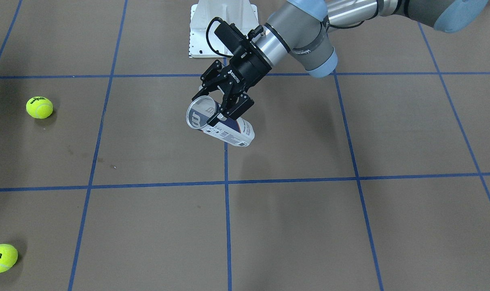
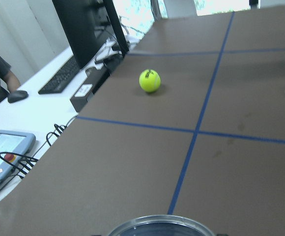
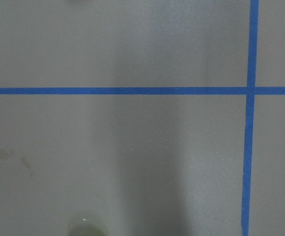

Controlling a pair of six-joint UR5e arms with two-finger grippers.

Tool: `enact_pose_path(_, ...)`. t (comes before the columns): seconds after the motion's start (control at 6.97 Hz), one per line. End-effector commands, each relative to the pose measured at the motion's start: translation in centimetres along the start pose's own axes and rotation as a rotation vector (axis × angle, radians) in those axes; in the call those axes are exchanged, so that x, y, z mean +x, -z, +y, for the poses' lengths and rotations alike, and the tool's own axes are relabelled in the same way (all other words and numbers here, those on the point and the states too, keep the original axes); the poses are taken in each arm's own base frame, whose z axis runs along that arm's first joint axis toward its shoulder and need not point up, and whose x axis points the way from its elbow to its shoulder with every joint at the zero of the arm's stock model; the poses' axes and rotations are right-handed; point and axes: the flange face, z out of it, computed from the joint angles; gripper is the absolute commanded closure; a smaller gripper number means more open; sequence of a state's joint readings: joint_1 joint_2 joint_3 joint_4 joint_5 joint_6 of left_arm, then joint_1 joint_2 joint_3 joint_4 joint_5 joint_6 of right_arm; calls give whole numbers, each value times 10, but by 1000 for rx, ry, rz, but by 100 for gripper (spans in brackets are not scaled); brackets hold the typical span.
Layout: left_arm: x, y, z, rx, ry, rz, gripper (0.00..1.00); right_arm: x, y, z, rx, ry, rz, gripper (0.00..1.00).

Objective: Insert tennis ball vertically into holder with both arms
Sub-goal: 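Rotate the can upright with the left gripper, open end up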

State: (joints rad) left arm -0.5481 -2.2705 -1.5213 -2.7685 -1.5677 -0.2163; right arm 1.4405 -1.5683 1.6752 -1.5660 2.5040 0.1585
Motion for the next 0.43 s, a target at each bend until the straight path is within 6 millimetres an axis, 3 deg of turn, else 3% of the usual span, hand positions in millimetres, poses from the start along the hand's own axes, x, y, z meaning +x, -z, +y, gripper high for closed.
enact_pose_path(0.0, -6, 6, 25, 223, 69, 30, 35, -9, 7, -1, 15, 22, -2, 1)
enact_pose_path(0.29, -5, 15, 36, 341, 117, 57, 35, -18, 12, -1, 35, 51, -5, 1)
